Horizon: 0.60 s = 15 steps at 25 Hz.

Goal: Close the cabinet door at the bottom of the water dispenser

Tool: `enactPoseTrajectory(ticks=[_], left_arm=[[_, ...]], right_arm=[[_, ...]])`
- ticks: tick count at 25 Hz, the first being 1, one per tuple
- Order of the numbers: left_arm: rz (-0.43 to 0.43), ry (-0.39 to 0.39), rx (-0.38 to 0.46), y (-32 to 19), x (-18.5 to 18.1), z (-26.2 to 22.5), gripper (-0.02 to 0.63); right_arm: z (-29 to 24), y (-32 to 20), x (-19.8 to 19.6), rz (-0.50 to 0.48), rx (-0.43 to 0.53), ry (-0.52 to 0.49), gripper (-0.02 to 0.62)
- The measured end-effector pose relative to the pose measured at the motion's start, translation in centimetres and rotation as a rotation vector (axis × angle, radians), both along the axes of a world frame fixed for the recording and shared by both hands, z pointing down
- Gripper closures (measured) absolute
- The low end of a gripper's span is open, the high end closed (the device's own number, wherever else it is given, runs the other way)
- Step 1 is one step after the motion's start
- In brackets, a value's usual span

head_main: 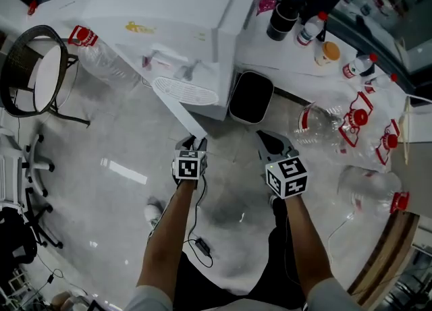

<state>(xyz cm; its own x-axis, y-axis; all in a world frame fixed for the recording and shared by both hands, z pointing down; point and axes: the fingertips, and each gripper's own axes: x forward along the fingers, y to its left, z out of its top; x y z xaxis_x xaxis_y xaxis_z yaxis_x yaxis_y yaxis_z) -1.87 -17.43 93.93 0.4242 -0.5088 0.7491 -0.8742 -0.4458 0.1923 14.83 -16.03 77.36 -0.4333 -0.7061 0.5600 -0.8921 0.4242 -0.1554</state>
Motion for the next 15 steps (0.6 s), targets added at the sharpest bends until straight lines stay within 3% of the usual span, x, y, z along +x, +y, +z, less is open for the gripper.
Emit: enactPoseTrajectory(ticks=[10,15], left_arm=[[0.09,0.005,0.014,-3.3,6.4,0.3,0.451],[0.071,0.002,0.051,-5.9,7.9,1.0,0.453]], right_arm=[[1.2,-0.5,4.3,0.064,-0.001,0.014,0.569],[1.2,-1.1,6.3,0.106,0.007,-0.007,0.568]])
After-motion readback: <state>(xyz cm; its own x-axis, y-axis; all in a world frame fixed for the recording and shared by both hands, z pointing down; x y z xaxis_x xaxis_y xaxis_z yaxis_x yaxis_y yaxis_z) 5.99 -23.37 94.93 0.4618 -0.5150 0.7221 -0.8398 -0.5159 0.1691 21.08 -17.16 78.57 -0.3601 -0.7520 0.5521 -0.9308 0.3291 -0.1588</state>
